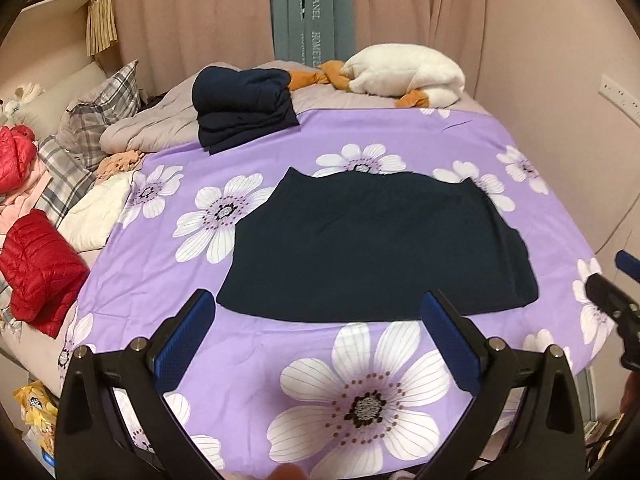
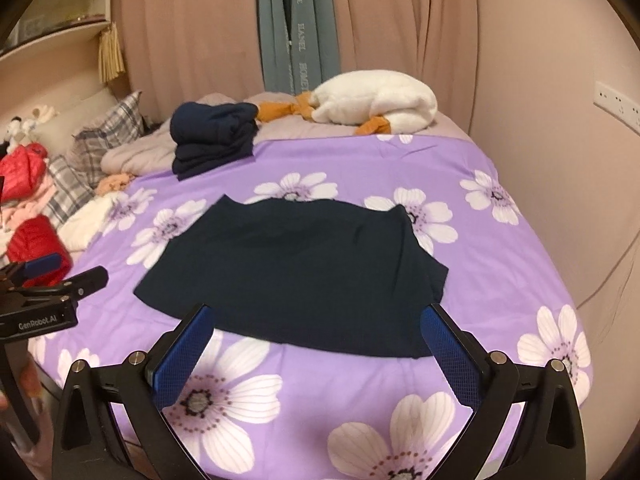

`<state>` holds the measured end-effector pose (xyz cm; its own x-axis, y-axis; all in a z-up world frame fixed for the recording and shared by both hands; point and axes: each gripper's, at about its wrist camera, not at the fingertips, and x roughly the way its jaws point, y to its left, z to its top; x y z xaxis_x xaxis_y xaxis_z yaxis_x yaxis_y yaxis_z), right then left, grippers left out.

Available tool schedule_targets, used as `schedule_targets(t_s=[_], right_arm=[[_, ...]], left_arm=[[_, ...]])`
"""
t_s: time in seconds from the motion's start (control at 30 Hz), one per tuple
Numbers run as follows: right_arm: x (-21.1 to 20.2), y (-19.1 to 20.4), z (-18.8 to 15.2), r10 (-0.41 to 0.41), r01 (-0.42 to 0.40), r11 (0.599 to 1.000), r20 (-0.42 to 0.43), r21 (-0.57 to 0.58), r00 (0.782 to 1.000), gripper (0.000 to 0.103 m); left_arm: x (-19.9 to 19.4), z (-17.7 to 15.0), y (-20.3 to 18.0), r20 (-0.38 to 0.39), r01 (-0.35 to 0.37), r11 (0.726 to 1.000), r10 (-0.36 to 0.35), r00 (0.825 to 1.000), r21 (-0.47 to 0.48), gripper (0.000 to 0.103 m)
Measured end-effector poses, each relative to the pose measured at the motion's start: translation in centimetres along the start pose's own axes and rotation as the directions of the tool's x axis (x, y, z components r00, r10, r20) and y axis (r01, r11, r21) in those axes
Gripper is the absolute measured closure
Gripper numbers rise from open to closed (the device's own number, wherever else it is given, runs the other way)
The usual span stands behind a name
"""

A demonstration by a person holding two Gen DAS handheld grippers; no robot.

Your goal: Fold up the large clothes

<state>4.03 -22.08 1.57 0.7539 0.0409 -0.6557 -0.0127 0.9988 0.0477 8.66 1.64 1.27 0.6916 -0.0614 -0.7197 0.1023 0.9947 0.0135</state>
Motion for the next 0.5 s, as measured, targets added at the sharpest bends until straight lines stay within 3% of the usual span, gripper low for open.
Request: schedule_targets(t_s=[0.37,0.5], right_arm=[[2.1,0.5,-2.3,0.003,0.002,0.997,-0.072,0.078,0.997,0.001],[1.3,0.6,-2.0,0.006,-0.002,0.996,-0.048,0.086,0.999,0.001]], left_arm=[[-0.2,-1.1,0.6,-0.045,0.015,0.997,-0.019,0.999,-0.079,0.000],[-0.2,-1.3,0.5,-0.052,-0.003,0.998,0.000,0.999,-0.069,0.000]])
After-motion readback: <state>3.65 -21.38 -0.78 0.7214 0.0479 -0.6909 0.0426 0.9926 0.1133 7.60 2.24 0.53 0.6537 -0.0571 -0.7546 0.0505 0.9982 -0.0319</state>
